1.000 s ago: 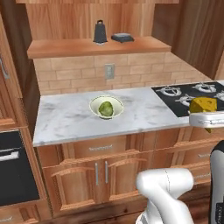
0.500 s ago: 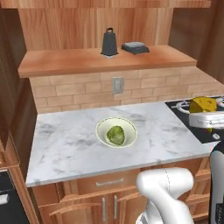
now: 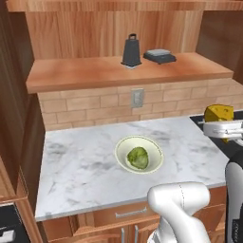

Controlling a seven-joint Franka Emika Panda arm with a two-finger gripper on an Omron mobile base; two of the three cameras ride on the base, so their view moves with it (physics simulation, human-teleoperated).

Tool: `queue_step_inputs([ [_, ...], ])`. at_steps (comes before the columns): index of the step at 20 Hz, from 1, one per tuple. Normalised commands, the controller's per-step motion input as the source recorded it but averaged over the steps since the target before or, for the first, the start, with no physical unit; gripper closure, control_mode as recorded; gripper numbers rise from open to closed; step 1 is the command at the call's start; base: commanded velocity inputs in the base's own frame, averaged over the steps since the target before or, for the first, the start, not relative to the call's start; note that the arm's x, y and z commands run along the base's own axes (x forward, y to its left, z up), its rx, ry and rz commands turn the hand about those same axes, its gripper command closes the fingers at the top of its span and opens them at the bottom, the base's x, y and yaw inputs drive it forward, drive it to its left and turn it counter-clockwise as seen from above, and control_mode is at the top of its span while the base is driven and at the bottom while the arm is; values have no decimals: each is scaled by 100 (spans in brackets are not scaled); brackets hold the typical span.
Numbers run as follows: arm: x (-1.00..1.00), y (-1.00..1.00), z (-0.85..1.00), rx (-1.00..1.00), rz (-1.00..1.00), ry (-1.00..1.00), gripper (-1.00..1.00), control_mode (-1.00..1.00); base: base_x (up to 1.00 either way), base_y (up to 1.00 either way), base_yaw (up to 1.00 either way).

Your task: Pick the cheese from the fridge and the cheese grater from the cabinet and place them next to the salad bowl.

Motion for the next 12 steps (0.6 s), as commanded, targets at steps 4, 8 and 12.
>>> queue_step_inputs([
  [4,0,0,0,0,0,0,100,100,52,5,18],
  [8,0,0,0,0,0,0,100,100,55,0,25],
  [12,0,0,0,0,0,0,100,100,45,10,13],
])
